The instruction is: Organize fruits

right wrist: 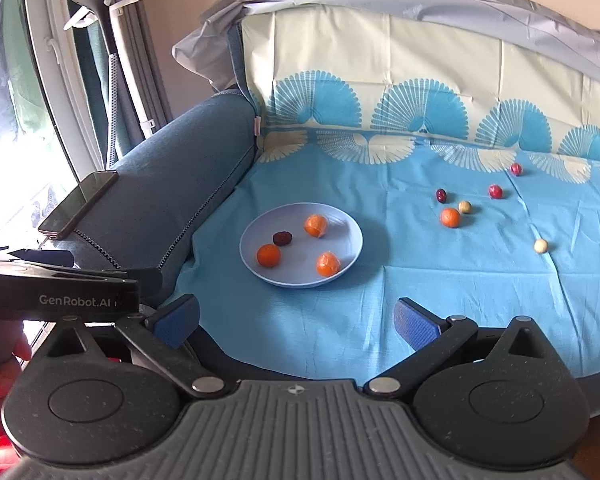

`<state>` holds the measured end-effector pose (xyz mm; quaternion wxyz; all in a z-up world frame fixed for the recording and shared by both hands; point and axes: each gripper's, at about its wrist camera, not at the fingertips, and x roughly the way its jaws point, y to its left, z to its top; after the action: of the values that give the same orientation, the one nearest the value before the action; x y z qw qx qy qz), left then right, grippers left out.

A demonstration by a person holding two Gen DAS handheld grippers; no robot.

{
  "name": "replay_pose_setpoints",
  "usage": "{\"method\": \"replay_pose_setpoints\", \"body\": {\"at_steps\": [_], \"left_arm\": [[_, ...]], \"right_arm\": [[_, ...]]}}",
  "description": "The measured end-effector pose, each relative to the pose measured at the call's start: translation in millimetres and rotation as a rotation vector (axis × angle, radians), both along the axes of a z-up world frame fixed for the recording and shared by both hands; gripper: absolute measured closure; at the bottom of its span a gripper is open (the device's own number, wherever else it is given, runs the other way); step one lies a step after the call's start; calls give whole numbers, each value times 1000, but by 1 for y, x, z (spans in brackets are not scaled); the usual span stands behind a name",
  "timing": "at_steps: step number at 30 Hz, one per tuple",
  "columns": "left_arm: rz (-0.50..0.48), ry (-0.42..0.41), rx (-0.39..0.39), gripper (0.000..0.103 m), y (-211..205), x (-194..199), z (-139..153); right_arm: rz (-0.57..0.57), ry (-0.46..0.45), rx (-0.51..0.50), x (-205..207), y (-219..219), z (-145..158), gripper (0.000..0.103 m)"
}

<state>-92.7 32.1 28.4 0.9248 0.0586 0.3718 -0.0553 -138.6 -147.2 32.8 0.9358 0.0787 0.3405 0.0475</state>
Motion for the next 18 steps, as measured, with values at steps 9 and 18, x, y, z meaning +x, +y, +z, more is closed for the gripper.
{"method": "replay_pose_setpoints", "body": {"at_steps": [9,18], "left_arm": [[-11,24,17,0,-4,5,-7],[-17,69,26,0,-14,15,-15]], "right_arm": [[-11,23,19,7,-4,-9,1],[-69,31,51,14,-24,-19,1]]}}
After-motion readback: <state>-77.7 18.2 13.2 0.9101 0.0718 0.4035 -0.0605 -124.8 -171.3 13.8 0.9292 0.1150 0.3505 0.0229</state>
